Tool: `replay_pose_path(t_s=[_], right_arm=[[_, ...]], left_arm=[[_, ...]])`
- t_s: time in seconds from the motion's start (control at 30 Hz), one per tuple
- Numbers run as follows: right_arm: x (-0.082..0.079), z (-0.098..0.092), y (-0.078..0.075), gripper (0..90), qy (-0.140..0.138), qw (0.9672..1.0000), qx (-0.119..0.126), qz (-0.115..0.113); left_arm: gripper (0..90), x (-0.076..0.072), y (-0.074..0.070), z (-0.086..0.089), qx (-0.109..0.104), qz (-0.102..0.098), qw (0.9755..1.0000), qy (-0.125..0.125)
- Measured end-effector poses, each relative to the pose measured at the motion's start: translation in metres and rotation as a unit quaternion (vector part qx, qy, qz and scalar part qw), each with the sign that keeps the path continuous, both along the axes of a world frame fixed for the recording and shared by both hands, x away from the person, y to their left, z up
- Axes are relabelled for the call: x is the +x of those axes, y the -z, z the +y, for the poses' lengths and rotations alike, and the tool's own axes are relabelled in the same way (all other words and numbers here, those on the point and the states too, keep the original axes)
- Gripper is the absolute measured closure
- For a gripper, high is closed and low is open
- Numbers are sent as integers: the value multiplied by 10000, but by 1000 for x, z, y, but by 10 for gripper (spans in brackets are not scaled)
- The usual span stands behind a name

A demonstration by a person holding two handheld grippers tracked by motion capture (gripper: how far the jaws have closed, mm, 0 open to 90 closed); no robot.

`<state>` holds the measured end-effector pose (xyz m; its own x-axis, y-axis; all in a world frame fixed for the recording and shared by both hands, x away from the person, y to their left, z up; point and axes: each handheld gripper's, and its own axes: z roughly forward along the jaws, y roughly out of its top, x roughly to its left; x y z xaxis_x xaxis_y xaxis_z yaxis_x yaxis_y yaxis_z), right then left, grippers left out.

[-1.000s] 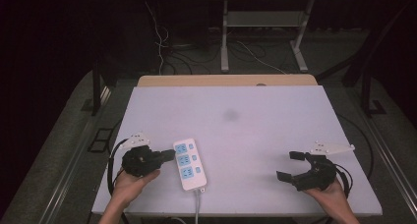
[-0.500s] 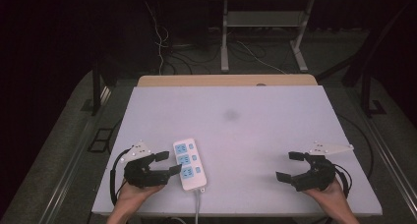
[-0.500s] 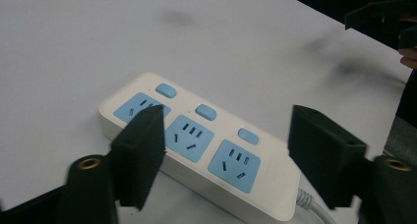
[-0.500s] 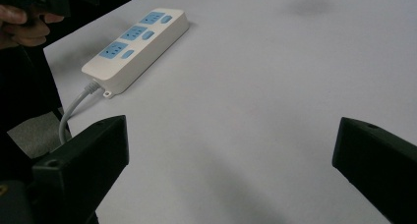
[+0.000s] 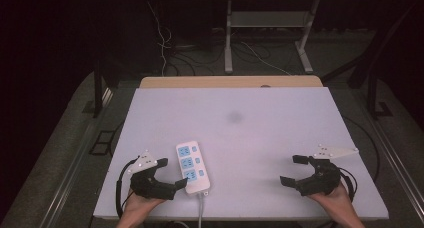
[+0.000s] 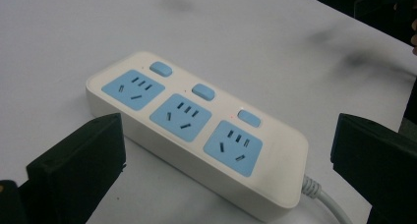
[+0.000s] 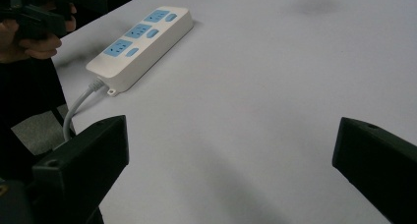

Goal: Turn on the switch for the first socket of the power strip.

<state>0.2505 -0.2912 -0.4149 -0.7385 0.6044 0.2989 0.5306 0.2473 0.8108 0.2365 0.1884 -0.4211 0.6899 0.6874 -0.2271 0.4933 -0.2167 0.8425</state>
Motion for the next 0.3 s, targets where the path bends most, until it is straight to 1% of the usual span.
replay_pose_path(t_s=[0.07, 0.1, 0.13, 0.17, 0.3], right_arm=[[0, 0, 0, 2, -8, 10000, 5, 2], [-1, 0, 0, 2, -14, 10000, 4, 6], [-1, 0, 0, 2, -14, 10000, 4, 6], [-2, 1, 0, 2, -10, 10000, 12, 5], [-2, 1, 0, 2, -23, 10000, 7, 12]], left_arm=[[0, -1, 1, 1, -18, 16, 10000, -21], [0, -2, 3, 4, -61, 34, 9999, -87], [0, -2, 3, 4, -61, 34, 9999, -87], [0, -3, 4, 7, -105, 43, 9999, -128], [0, -4, 5, 8, -165, 50, 9997, -163]])
